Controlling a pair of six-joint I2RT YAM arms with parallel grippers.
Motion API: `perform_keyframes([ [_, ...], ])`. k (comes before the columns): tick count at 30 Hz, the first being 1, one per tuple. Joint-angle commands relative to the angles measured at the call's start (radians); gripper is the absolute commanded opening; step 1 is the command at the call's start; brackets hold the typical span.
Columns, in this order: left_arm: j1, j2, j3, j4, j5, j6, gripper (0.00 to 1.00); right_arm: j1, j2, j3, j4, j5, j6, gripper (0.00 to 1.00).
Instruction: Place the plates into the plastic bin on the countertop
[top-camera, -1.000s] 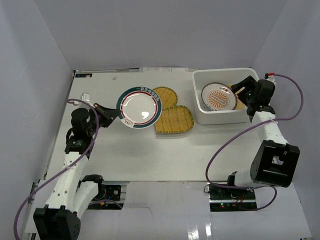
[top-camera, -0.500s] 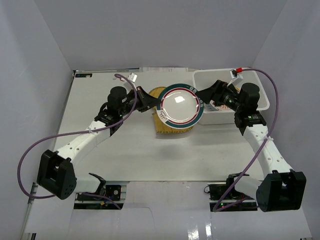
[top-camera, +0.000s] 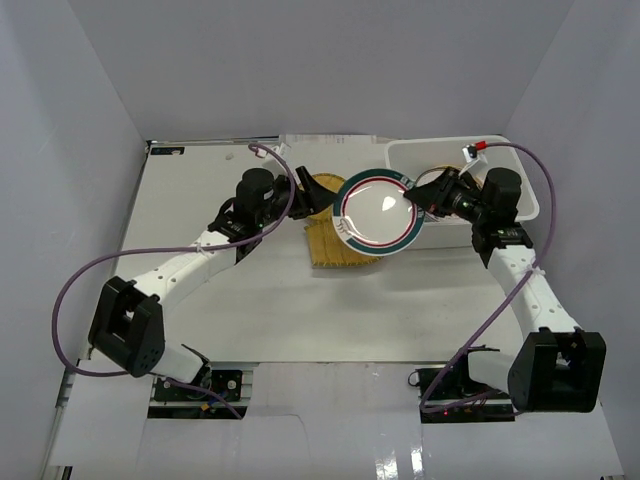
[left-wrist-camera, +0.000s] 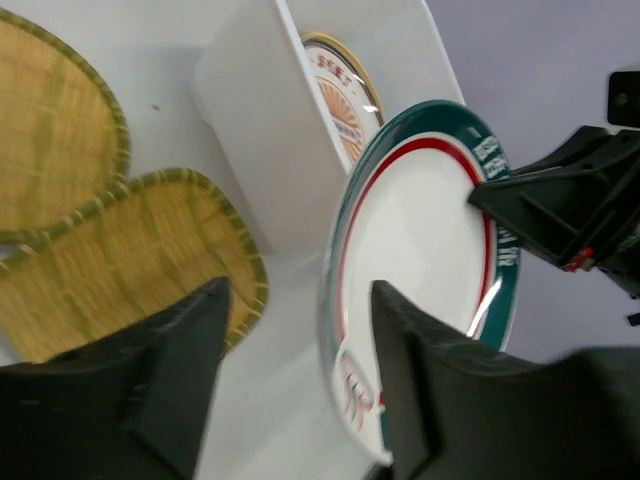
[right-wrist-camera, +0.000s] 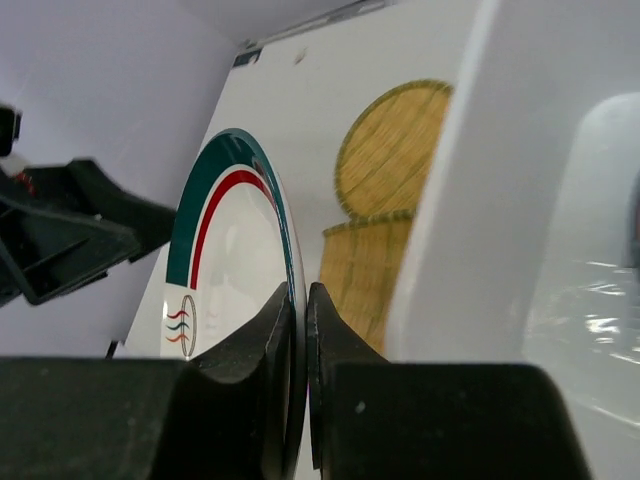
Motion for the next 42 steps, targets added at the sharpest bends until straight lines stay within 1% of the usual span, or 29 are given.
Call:
perform_keyframes([
  [1, 0.005, 0.027, 0.052, -0.068, -0.145, 0.066, 0.74, -0.126, 0.051, 0.094, 0.046, 0.089, 0.035, 0.08],
  [2, 0.006, 0.039, 0.049, -0.099, -0.171, 0.071, 0.76, -0.188, 0.068, 0.120, 0.055, 0.098, 0.058, 0.08],
  [6, 0.013, 0.098, 0.046, -0.180, -0.217, 0.102, 0.77, -0.295, 0.149, 0.137, 0.072, 0.176, 0.100, 0.08],
  [7, 0.014, 0.119, 0.043, -0.190, -0.216, 0.105, 0.77, -0.305, 0.170, 0.129, 0.076, 0.234, 0.098, 0.08],
  [9, 0.016, 0.139, 0.019, -0.197, -0.199, 0.108, 0.77, -0.314, 0.197, 0.114, 0.072, 0.304, 0.077, 0.08],
  [13, 0.014, 0.191, -0.012, -0.222, -0.207, 0.128, 0.75, -0.317, 0.269, 0.097, 0.069, 0.394, 0.058, 0.08],
  [14, 0.014, 0.208, -0.017, -0.231, -0.214, 0.138, 0.74, -0.317, 0.273, 0.094, 0.069, 0.408, 0.057, 0.11],
  [15, 0.014, 0.213, -0.029, -0.234, -0.219, 0.143, 0.73, -0.317, 0.276, 0.089, 0.069, 0.416, 0.052, 0.14],
  [16, 0.014, 0.218, -0.036, -0.236, -0.239, 0.146, 0.73, -0.317, 0.272, 0.088, 0.070, 0.425, 0.052, 0.29],
  [18, 0.014, 0.227, -0.046, -0.234, -0.245, 0.152, 0.71, -0.317, 0.257, 0.075, 0.078, 0.424, 0.052, 0.50],
  [19, 0.013, 0.234, -0.049, -0.234, -0.245, 0.154, 0.71, -0.317, 0.228, 0.069, 0.096, 0.408, 0.063, 0.71],
  [20, 0.014, 0.244, -0.049, -0.234, -0.245, 0.155, 0.70, -0.317, 0.212, 0.065, 0.101, 0.401, 0.067, 0.79],
  [22, 0.014, 0.277, -0.046, -0.230, -0.213, 0.152, 0.70, -0.314, 0.156, 0.059, 0.098, 0.378, 0.072, 0.91],
  [24, 0.014, 0.311, -0.053, -0.208, -0.181, 0.135, 0.68, -0.308, 0.090, 0.045, 0.096, 0.358, 0.074, 0.95],
  [27, 0.016, 0.329, -0.092, -0.139, -0.141, 0.111, 0.67, -0.271, 0.020, -0.004, 0.104, 0.326, 0.063, 0.96],
  [28, 0.017, 0.342, -0.102, -0.098, -0.138, 0.108, 0.65, -0.254, -0.022, -0.020, 0.104, 0.312, 0.058, 0.95],
  [30, 0.029, 0.362, -0.119, -0.039, -0.116, 0.102, 0.63, -0.188, -0.062, -0.067, 0.101, 0.301, 0.040, 0.94],
  [34, 0.057, 0.380, -0.182, 0.092, -0.098, 0.063, 0.43, -0.035, -0.161, -0.155, 0.093, 0.301, -0.003, 0.92],
  [35, 0.060, 0.374, -0.196, 0.106, -0.101, 0.059, 0.30, 0.028, -0.174, -0.190, 0.087, 0.302, -0.008, 0.92],
  [36, 0.062, 0.369, -0.220, 0.114, -0.105, 0.057, 0.21, 0.057, -0.203, -0.208, 0.081, 0.304, -0.012, 0.92],
  [37, 0.063, 0.356, -0.240, 0.114, -0.108, 0.056, 0.06, 0.112, -0.217, -0.246, 0.080, 0.310, -0.012, 0.92],
  [38, 0.065, 0.346, -0.241, 0.108, -0.113, 0.056, 0.00, 0.138, -0.231, -0.247, 0.076, 0.312, -0.014, 0.91],
  [40, 0.066, 0.316, -0.271, 0.085, -0.125, 0.056, 0.00, 0.187, -0.270, -0.291, 0.052, 0.319, -0.029, 0.92],
  [41, 0.065, 0.294, -0.283, 0.074, -0.128, 0.062, 0.00, 0.233, -0.277, -0.303, 0.041, 0.322, -0.035, 0.92],
  [42, 0.065, 0.249, -0.308, 0.064, -0.135, 0.065, 0.00, 0.255, -0.293, -0.319, 0.027, 0.321, -0.046, 0.93],
])
